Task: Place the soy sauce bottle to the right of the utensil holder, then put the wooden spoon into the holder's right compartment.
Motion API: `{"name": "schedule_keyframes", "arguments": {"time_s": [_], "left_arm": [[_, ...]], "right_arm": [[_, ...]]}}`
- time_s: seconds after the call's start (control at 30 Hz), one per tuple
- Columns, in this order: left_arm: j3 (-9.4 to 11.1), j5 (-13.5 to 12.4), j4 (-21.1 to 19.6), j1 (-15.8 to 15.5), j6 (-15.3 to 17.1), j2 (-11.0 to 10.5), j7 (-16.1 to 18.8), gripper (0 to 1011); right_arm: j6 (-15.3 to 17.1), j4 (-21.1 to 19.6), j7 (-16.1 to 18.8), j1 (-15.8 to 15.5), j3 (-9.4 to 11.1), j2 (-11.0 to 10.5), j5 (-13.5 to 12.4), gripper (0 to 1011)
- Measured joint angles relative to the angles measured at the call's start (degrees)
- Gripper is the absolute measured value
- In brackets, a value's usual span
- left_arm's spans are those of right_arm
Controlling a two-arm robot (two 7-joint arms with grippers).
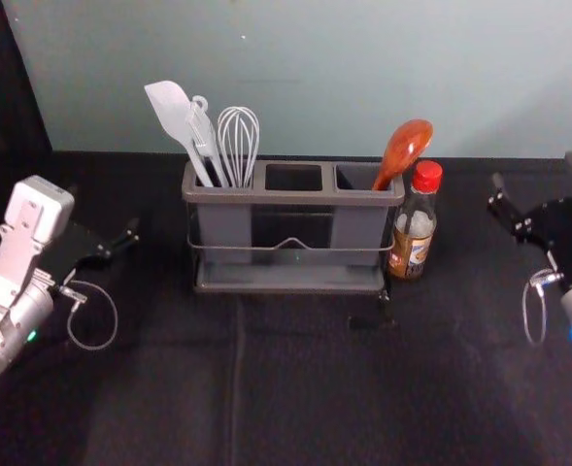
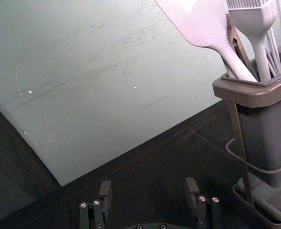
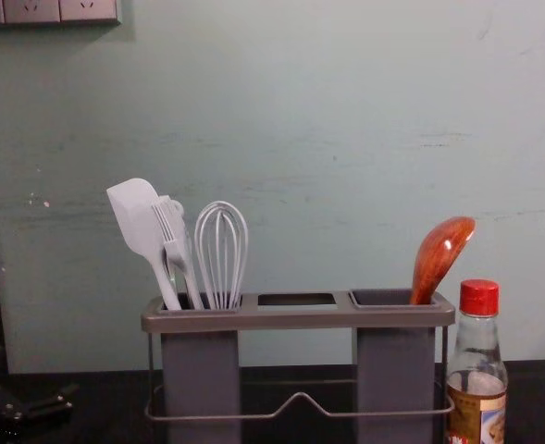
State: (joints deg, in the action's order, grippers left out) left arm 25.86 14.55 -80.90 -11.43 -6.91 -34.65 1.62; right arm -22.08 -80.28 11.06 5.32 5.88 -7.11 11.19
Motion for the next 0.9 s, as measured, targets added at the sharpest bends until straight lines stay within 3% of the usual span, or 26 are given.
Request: {"name": "schedule_keyframes", "arguments": {"time_s": [0.5,0.9], "left_arm": [[0.00,0.00,0.00,0.00,0.00,0.00,0.00,1005],[0.00,0.00,0.00,0.00,0.00,0.00,0.00,1005]], "right_arm": [[2.08,4.74,-0.14,0.63,-3.62,-4.49,3.60,1002],[2.51,4.60,-1.04,0.59,-4.68,-5.53,3.97,1003]]}}
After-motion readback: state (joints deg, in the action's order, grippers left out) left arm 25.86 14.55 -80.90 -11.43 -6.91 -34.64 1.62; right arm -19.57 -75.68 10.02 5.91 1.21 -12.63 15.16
